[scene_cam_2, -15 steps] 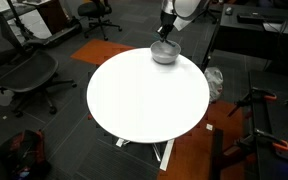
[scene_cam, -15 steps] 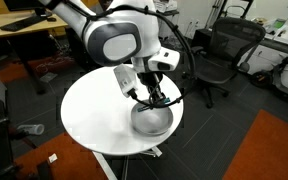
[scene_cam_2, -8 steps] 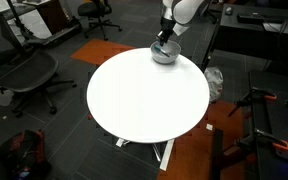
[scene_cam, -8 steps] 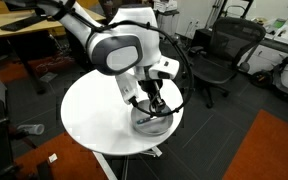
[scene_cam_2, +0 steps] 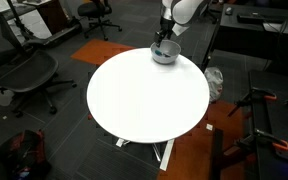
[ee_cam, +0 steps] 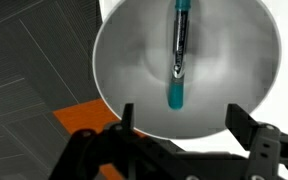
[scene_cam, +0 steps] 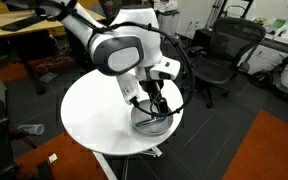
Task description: Put the marker into the bowl
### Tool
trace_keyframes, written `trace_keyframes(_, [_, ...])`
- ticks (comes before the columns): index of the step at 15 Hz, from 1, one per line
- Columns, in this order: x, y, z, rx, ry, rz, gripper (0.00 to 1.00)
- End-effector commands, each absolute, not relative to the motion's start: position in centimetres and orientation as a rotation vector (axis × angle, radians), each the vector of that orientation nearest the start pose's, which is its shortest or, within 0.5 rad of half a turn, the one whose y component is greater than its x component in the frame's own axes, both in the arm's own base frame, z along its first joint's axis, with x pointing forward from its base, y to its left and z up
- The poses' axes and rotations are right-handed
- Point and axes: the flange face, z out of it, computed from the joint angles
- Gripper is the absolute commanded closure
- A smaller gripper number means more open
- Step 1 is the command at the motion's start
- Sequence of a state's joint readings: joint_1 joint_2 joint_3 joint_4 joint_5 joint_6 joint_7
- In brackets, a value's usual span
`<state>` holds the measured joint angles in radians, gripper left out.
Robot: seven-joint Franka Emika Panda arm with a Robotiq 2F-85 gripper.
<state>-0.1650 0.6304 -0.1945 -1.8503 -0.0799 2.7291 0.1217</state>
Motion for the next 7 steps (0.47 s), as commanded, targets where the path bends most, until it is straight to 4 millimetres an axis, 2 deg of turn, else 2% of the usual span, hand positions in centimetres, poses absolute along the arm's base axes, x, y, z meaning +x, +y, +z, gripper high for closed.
trace_keyframes(1, [63.14,-22.47,21.43,-3.227,0.577,-0.422,0.0])
trace_keyframes(7, [62.91,-22.23,21.17,-3.234,0.6,-0.392,0.0])
